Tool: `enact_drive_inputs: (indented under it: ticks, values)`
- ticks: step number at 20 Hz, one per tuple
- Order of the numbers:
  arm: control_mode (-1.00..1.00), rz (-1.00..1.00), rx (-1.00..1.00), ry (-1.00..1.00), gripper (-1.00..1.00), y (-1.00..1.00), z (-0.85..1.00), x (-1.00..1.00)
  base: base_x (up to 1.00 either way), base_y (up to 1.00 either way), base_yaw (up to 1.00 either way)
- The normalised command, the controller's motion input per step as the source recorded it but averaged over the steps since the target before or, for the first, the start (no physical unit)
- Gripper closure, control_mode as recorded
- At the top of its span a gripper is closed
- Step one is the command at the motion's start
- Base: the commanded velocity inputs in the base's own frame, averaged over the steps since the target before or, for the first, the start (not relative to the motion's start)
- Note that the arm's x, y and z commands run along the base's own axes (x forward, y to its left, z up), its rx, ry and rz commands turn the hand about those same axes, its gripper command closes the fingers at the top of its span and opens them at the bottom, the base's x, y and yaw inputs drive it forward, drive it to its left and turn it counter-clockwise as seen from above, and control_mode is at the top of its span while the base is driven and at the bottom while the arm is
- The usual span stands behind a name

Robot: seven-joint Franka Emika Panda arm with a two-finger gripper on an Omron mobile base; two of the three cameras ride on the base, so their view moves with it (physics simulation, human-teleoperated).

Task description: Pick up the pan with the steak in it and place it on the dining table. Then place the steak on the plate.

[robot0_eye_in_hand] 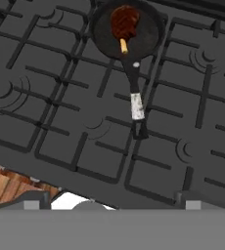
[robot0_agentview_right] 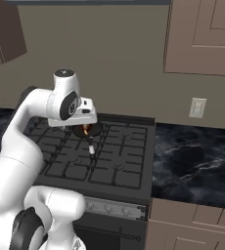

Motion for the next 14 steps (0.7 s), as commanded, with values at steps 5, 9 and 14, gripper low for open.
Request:
enact_drive_inputs:
  ticks: [5, 9, 14]
  values:
    - [-1.0, 0.16, -0.07, 0.01, -1.0, 0.0, -0.52, 0.2, 0.0, 0.0, 0.0]
    - [-1.0, 0.14, -0.1, 0.0, -1.0, 0.0, -0.55, 0.35, 0.0, 0.0, 0.0]
    - [-1.0, 0.12, -0.09, 0.0, -1.0, 0.0, -0.49, 0.39, 0.0, 0.0, 0.0]
